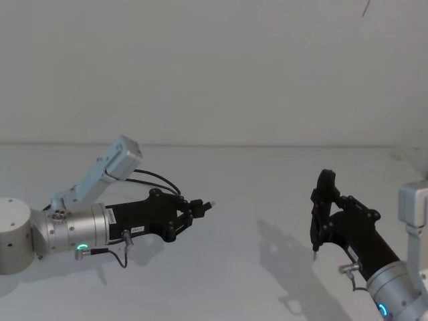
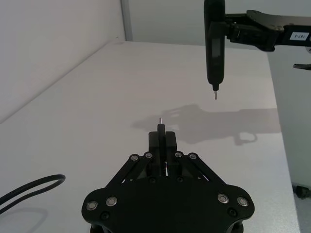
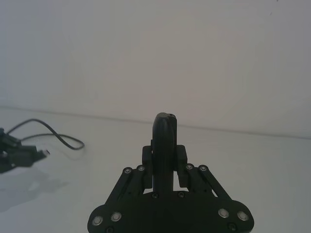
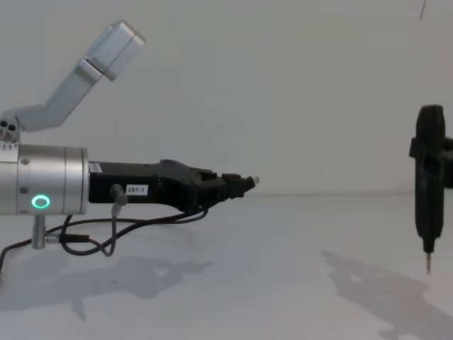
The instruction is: Pick up the data cable with the one hand.
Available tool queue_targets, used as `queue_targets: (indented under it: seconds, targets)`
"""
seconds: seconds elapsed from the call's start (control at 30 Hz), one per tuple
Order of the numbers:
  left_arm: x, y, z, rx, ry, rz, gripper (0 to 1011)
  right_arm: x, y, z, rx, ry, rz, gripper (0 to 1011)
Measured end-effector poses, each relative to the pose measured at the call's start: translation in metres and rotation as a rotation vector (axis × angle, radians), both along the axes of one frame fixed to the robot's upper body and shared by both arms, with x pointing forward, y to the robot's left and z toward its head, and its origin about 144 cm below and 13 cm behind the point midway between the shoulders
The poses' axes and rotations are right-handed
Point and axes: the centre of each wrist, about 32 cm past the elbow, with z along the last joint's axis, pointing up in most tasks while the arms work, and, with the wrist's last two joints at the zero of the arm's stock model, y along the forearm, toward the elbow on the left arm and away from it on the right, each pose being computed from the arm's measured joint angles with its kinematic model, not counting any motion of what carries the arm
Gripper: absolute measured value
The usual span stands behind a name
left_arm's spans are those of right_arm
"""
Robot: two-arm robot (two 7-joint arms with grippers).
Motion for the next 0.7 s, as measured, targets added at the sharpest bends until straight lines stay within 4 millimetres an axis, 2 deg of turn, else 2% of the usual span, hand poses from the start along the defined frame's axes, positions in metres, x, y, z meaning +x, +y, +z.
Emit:
queue_targets:
  seconds: [0.4, 0.7]
  targets:
    - [-0.002, 0.000, 0.001, -0.008, -0.003, -0.006, 72, 0.007, 0.009, 0.023, 0.128, 0.006, 0.050, 279]
    - [-0.002, 0.001, 0.001, -0.011, -0.005, -0.008, 72, 0.018, 0.025, 0.048, 0.224, 0.023, 0.114, 279]
